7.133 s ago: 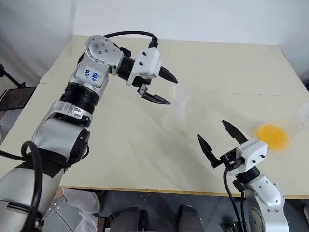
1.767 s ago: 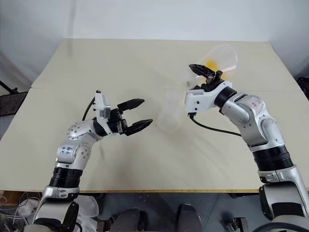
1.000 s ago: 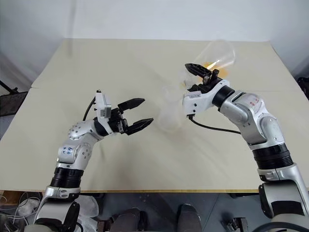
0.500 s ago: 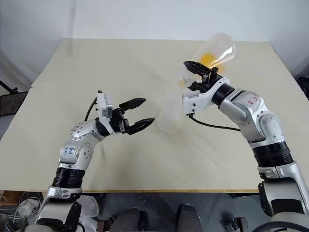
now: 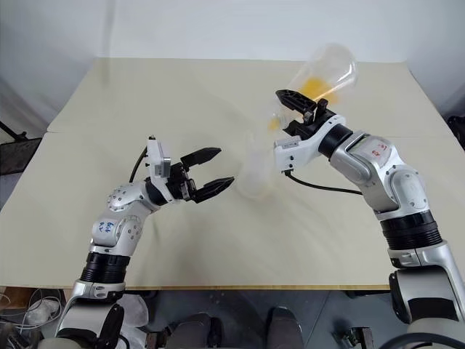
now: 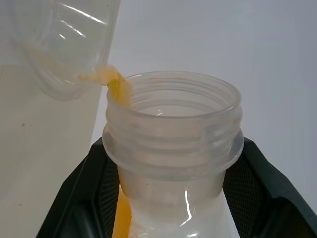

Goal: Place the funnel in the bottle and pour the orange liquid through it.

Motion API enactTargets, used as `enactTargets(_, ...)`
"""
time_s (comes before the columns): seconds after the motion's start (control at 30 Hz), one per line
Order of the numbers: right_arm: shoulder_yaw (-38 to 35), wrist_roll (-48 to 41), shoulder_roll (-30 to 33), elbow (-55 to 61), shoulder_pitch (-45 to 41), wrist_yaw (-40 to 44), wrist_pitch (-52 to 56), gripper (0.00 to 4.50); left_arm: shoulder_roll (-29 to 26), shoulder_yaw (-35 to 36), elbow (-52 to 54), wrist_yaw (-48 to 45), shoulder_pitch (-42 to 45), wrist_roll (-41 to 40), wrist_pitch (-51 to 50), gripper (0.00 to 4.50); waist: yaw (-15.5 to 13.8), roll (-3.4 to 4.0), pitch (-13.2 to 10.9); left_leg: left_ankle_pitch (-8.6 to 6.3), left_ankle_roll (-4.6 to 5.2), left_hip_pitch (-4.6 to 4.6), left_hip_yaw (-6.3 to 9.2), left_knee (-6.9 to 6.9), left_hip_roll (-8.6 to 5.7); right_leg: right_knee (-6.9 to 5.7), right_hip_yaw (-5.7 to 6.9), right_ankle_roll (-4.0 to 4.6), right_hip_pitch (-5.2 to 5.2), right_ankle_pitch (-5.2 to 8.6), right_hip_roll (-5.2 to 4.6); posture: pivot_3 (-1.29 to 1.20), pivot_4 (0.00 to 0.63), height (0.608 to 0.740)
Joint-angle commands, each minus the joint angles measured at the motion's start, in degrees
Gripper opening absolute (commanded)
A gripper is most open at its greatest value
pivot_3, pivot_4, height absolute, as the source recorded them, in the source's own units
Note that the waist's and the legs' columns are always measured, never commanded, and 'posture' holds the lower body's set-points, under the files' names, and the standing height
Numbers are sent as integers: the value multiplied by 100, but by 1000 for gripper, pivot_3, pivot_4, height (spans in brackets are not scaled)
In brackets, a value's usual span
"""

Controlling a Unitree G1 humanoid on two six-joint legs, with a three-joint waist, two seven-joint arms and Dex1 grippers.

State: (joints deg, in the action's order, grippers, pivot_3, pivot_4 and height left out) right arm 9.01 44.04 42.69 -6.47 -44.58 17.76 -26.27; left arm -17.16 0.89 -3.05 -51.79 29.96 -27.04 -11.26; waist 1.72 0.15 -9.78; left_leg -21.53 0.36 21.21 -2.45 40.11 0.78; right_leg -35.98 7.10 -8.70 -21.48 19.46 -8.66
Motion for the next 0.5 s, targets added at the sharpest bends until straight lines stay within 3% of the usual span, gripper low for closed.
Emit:
enactTargets(0.03,-77,-13,139,130,-166,-174,-59,2435,32,-3,182,28,65,-16,85,4500,0,0,0,0,0,0,0,0,0,0,0,0,0,0,0,0,150,740)
enactTargets(0.5,-91,114,182,162,-163,-364,-157,2435,117,-14,141,18,-10,22,205,4500,3,0,0,0,0,0,0,-1,0,1,0,0,0,0,0,0,150,740)
